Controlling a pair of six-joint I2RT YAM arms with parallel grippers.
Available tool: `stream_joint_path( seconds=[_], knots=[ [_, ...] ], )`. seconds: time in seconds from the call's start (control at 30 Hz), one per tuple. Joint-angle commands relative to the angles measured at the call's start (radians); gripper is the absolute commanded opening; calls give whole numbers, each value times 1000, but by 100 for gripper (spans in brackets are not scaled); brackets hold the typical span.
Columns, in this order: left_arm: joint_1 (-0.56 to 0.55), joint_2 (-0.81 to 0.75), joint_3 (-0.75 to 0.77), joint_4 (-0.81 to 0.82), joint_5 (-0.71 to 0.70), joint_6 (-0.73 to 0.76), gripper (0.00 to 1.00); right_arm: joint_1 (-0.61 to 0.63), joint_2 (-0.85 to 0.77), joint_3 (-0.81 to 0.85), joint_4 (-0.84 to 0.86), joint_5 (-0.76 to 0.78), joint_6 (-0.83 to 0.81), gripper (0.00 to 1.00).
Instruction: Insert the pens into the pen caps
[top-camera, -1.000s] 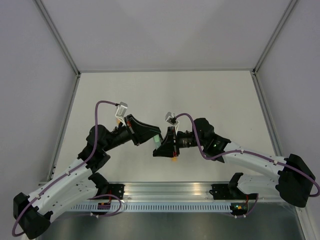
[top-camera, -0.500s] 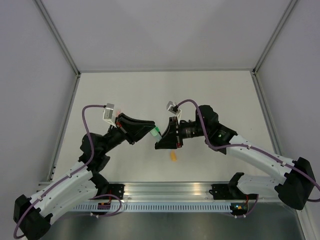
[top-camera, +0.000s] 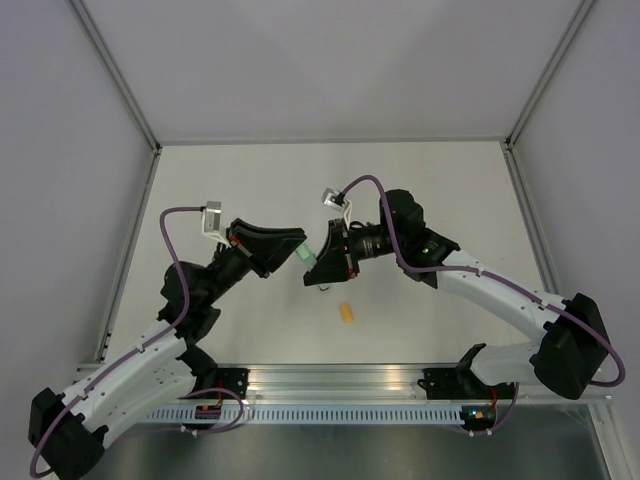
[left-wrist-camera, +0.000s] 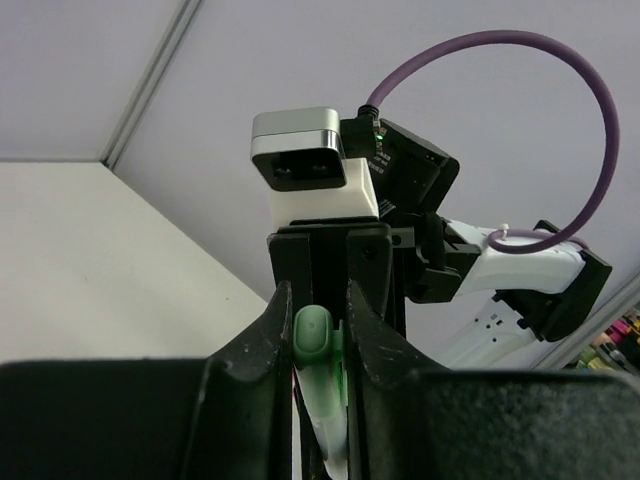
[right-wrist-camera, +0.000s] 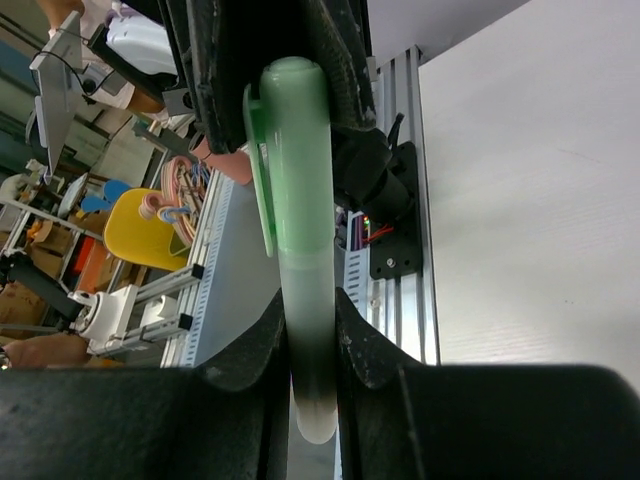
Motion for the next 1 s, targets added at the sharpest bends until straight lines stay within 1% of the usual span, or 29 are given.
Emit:
stream_joint_path(
  seconds=[0.0,0.03,0.07,0.1,0.13,0.17,0.2,0.23,0.27,0.3,0.33,0.37,0.4,0.43,0.47,0.53,0.6,0.67,0.73,0.77,0.8,0.83,0.87,0.97],
  knots=[
    [-63,20,32,-388,227,98,21,-37,3,99,297,209,37,0],
    [-61,11,72,-507,180,115,31,-38,-7,77,268,201,10,0],
    [-61,9,118,-584,122,173,39,-38,-16,62,195,195,-24,0],
    [-61,15,227,-662,-9,204,40,-38,-25,36,170,194,-82,0],
    [-60,23,285,-807,-74,227,44,-38,-46,-37,156,197,-108,0],
    [-60,47,388,-859,-133,271,61,-43,-54,-68,89,215,-144,0],
    [-60,61,431,-900,-217,290,71,-44,-56,-114,63,255,-171,0],
    [-58,75,474,-934,-249,304,79,-44,-48,-128,53,282,-169,0],
    [-58,89,508,-985,-279,322,91,-49,-40,-137,35,280,-167,0],
    [-58,116,563,-1003,-340,328,98,-58,-42,-166,29,293,-164,0],
    [-58,127,583,-1022,-374,327,100,-63,-48,-179,20,322,-162,0],
    [-58,135,596,-1032,-420,327,100,-70,-56,-188,-20,385,-170,0],
    [-60,146,593,-1030,-434,331,100,-84,-62,-190,-55,423,-179,0],
    [-58,152,585,-1023,-441,335,100,-92,-59,-184,-138,468,-194,0],
    [-60,162,562,-1011,-464,341,100,-94,-53,-176,-175,579,-204,0],
    [-58,190,530,-999,-515,333,100,-95,-19,-151,-281,695,-213,0],
    [-57,202,452,-935,-579,330,100,-95,36,-141,-312,788,-218,0],
    [-57,219,369,-889,-628,330,100,-95,79,-131,-339,830,-208,0],
    [-49,233,322,-832,-653,333,100,-95,139,-119,-349,873,-204,2],
    [-47,232,267,-807,-664,335,99,-95,156,-113,-349,885,-199,3],
    [-47,227,234,-772,-661,336,99,-95,189,-105,-343,893,-196,4],
    [-47,213,199,-684,-652,348,100,-95,202,-104,-318,890,-195,6],
    [-47,212,158,-656,-617,353,100,-95,214,-102,-303,889,-193,6],
    [-49,216,162,-658,-575,376,99,-95,268,-85,-257,899,-166,9]
  ],
)
